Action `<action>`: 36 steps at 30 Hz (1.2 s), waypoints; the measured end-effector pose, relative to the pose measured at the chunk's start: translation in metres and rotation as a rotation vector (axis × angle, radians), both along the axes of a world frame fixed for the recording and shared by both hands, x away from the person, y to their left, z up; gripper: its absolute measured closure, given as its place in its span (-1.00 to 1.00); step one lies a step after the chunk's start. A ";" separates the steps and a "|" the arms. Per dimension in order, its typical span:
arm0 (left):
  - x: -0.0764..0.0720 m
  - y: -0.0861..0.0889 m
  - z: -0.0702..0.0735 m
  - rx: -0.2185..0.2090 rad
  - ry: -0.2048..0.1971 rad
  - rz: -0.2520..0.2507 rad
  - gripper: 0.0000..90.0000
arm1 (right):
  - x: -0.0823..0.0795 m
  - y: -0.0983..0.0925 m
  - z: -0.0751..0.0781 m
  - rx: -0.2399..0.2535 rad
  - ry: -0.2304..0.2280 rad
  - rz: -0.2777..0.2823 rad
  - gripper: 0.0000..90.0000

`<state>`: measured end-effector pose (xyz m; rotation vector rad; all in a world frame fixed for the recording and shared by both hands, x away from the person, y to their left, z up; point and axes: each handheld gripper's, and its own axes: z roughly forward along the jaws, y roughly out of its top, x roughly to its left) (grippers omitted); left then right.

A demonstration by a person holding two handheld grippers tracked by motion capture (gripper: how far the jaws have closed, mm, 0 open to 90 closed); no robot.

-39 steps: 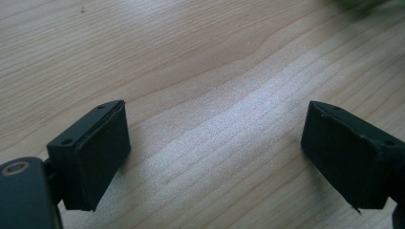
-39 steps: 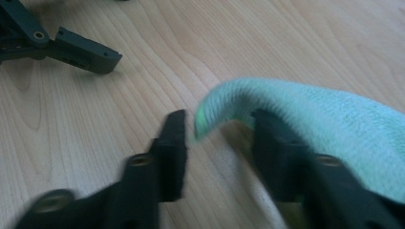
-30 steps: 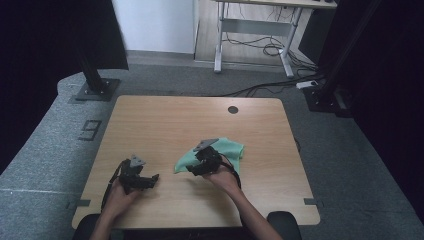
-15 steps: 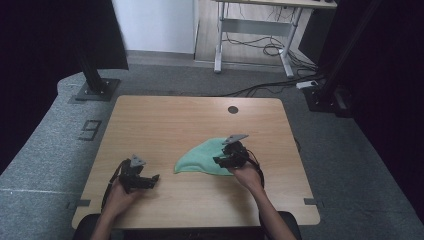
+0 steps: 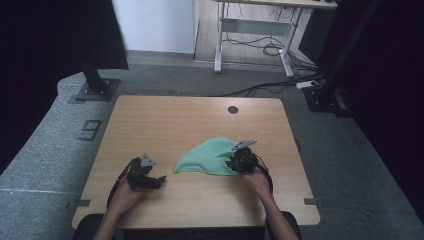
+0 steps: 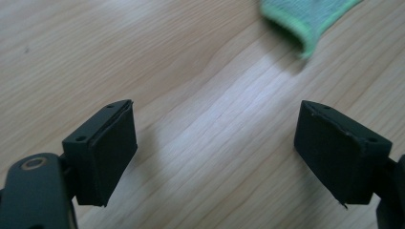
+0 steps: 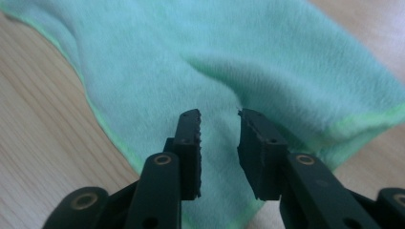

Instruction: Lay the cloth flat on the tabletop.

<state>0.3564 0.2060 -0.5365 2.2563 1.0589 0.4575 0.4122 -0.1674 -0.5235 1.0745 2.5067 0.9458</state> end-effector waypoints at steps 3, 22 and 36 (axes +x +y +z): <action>0.002 -0.006 0.004 -0.006 -0.006 -0.008 -0.66 | -0.003 -0.003 -0.006 -0.009 0.019 0.001 0.66; 0.028 -0.034 0.021 -0.079 -0.019 -0.040 -0.59 | -0.048 -0.031 -0.009 0.020 0.070 0.013 0.58; 0.067 -0.080 0.028 -0.097 -0.016 -0.110 -0.49 | -0.011 -0.044 0.019 0.009 -0.017 -0.067 0.28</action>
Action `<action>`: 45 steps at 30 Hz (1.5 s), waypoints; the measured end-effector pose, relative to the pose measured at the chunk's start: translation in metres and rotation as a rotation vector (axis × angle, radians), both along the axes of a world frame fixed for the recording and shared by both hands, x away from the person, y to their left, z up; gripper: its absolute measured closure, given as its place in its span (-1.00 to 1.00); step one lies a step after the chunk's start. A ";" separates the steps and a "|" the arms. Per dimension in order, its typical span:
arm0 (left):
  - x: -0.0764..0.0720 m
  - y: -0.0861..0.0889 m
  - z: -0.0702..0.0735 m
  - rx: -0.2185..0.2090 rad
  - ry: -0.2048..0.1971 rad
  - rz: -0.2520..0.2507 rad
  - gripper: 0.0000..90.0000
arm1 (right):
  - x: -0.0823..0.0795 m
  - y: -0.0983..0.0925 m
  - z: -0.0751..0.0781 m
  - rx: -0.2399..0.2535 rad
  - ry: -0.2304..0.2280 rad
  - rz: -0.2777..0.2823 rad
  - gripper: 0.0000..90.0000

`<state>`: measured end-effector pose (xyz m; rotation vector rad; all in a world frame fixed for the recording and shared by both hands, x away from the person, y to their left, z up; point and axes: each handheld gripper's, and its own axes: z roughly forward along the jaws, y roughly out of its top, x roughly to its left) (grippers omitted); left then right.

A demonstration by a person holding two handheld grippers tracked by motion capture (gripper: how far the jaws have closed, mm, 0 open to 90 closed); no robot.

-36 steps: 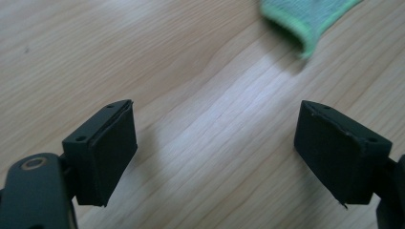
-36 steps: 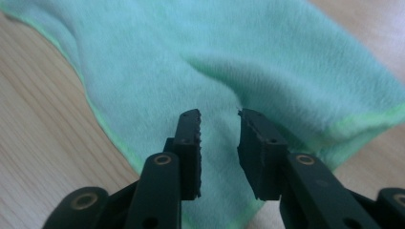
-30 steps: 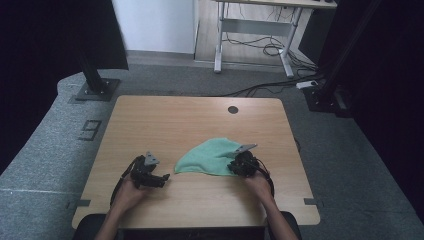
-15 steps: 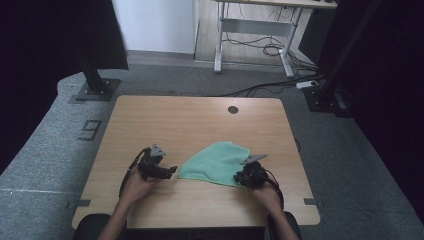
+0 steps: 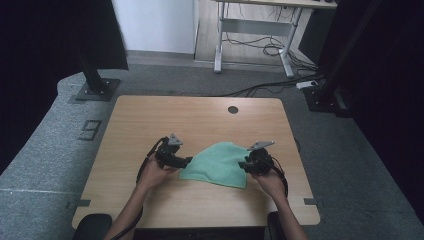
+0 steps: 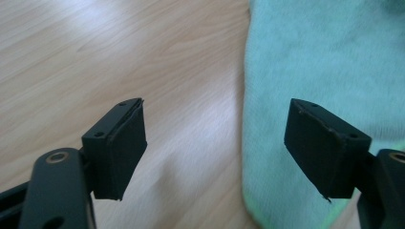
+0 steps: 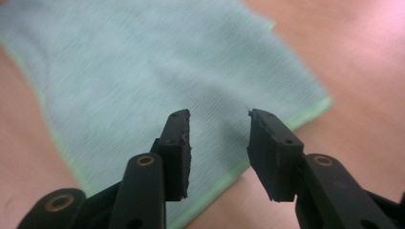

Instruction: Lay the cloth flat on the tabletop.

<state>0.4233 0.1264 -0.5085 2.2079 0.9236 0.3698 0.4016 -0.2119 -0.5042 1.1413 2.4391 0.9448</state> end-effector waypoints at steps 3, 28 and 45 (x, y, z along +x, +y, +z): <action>0.008 -0.008 -0.001 0.003 0.009 -0.010 -0.45 | 0.013 0.000 0.005 -0.004 -0.011 -0.017 0.22; 0.021 -0.045 -0.024 0.003 0.124 -0.131 0.85 | 0.063 0.018 -0.019 -0.040 0.058 -0.002 0.84; -0.028 -0.017 0.040 -0.018 0.033 -0.130 0.27 | 0.045 0.049 0.054 -0.039 -0.073 0.093 0.51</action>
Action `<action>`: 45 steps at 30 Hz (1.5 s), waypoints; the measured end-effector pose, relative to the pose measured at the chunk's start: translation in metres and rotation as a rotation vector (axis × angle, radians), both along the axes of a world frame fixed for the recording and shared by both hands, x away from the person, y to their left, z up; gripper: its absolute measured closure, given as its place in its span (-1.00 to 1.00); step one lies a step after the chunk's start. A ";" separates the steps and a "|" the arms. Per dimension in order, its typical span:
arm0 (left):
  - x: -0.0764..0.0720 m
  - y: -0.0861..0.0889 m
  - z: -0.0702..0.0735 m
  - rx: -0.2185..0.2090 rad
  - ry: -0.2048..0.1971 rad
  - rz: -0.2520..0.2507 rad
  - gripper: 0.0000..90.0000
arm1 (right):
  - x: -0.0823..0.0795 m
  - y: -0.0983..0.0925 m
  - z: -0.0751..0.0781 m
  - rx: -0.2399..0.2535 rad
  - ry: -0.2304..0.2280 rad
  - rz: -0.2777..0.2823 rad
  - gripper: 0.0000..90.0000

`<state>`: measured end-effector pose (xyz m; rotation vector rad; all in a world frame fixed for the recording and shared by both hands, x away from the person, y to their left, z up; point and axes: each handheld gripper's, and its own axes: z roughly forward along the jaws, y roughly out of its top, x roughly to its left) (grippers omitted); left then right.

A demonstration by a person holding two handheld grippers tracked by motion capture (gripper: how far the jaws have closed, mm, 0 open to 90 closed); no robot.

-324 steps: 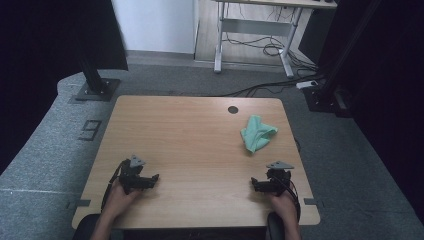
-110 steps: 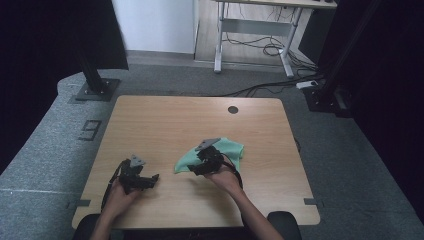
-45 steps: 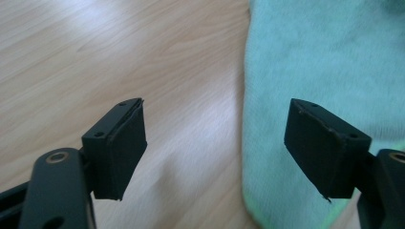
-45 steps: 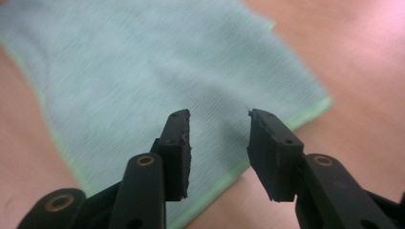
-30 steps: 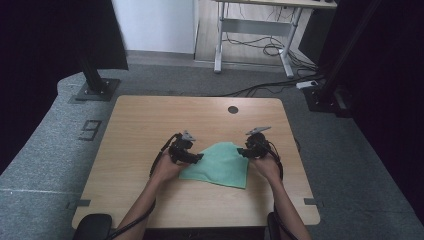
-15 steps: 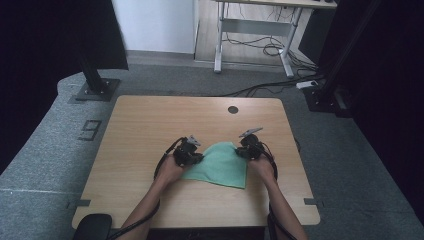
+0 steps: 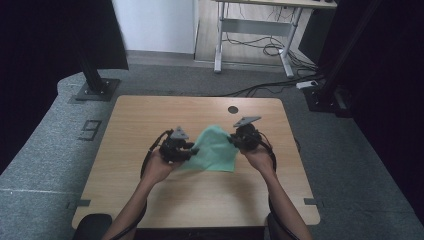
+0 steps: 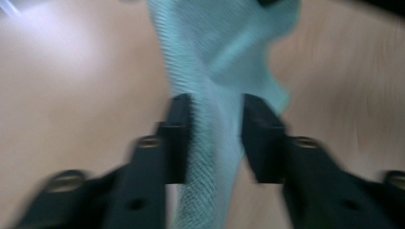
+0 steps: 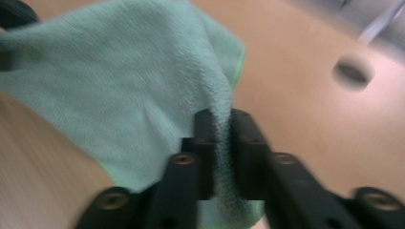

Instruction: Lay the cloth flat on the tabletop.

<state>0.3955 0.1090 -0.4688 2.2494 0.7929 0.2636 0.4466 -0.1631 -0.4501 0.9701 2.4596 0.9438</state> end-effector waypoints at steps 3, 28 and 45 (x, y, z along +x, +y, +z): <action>-0.006 0.009 -0.027 0.078 -0.009 0.040 -0.11 | 0.002 -0.003 -0.036 -0.089 0.056 -0.042 0.09; 0.043 0.018 -0.064 0.044 0.073 0.133 0.18 | -0.021 -0.007 -0.082 0.007 0.142 -0.019 0.77; 0.004 -0.029 -0.020 0.049 -0.041 -0.046 0.80 | -0.066 -0.041 -0.066 -0.009 0.129 -0.031 0.91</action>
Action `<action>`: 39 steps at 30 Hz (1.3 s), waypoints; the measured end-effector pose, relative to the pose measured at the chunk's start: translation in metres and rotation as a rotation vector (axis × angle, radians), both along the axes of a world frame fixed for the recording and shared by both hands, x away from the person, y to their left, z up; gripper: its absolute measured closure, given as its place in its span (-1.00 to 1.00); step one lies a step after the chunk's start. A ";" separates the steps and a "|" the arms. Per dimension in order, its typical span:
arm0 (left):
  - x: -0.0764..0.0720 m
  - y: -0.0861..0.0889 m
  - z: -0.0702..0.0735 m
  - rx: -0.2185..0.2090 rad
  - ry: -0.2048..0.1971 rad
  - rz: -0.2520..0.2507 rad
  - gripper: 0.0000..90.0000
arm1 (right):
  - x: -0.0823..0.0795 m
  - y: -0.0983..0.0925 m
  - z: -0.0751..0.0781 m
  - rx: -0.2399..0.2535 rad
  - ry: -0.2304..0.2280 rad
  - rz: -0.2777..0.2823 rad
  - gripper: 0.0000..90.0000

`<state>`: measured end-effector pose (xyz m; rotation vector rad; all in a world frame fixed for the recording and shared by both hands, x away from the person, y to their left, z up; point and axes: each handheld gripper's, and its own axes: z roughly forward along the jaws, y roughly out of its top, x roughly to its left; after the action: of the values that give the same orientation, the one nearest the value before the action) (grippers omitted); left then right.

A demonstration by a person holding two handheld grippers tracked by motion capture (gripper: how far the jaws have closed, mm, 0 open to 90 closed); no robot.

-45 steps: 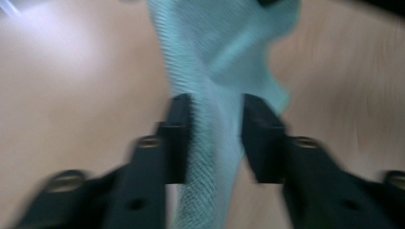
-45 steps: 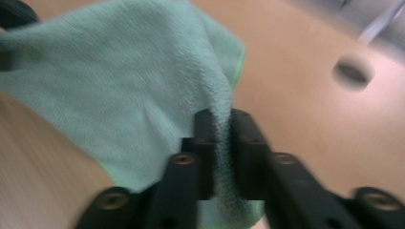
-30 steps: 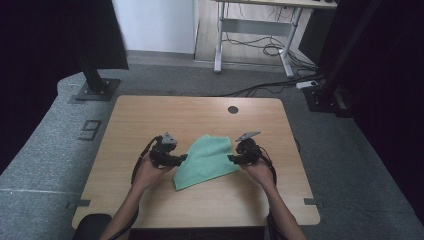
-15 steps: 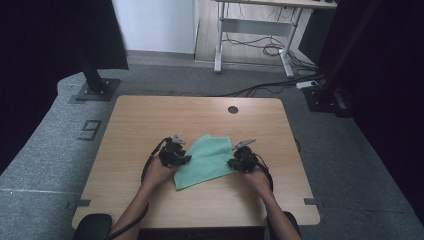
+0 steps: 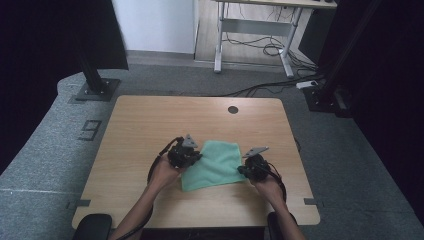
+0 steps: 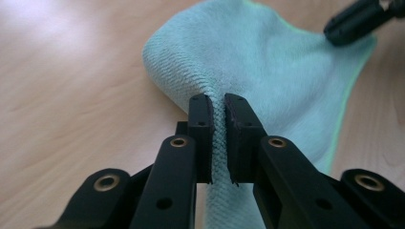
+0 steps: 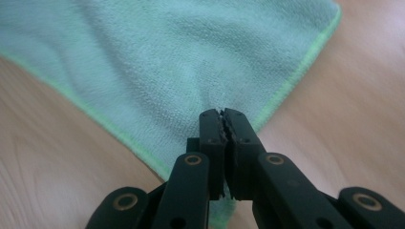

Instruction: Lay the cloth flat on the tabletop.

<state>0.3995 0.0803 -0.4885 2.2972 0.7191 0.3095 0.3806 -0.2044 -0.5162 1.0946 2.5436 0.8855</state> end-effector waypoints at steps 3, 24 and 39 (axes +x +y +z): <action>-0.002 -0.010 -0.014 -0.014 0.045 -0.032 0.70 | -0.008 -0.015 -0.006 -0.024 0.015 -0.027 0.91; 0.044 -0.021 -0.030 -0.060 0.080 0.045 0.13 | -0.019 -0.045 -0.015 -0.006 0.014 -0.090 0.85; 0.001 -0.024 0.066 0.040 -0.152 0.028 0.57 | -0.029 -0.022 0.035 0.084 -0.104 -0.017 0.94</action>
<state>0.4009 0.0562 -0.4223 2.2737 0.6735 0.5095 0.3512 -0.2268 -0.4810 1.0629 2.4294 1.0251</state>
